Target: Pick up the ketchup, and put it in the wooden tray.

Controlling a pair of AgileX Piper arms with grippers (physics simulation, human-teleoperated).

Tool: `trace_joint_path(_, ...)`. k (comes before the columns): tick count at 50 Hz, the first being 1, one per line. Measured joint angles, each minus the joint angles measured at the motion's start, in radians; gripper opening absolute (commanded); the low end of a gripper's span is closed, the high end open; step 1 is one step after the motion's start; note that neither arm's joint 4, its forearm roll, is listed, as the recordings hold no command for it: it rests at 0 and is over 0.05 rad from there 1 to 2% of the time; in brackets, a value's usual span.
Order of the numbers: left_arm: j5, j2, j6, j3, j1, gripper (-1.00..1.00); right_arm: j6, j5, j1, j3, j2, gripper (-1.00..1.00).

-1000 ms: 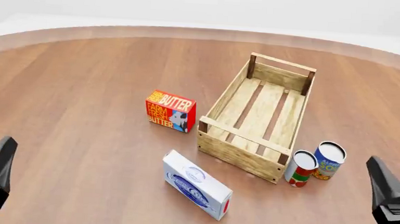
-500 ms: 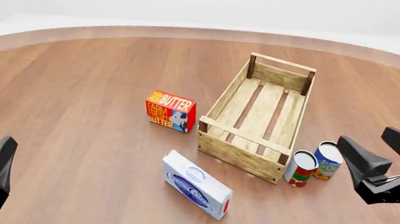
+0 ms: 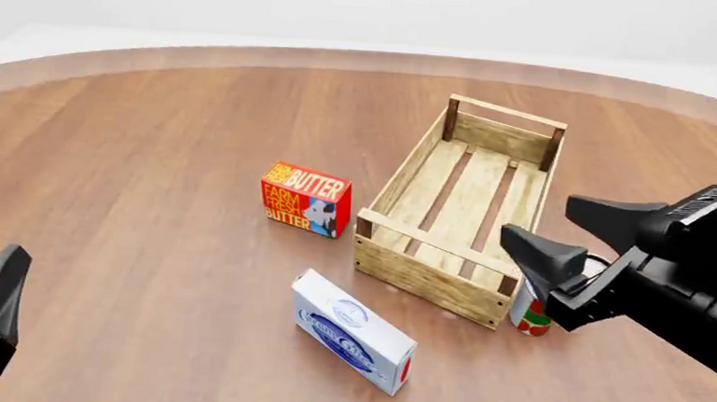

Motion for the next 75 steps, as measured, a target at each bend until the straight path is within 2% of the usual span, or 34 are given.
trace_joint_path(41,0.0,0.0,0.0,0.0,0.0,1.0,0.04,-0.239,0.412,-0.166,0.478,1.0)
trace_joint_path(60,0.0,0.0,0.0,0.0,0.0,1.0,0.052,-0.281,0.57,-0.255,0.64,1.0)
trace_joint_path(75,0.0,0.0,0.0,0.0,0.0,1.0,0.053,-0.28,0.678,-0.35,0.764,1.0)
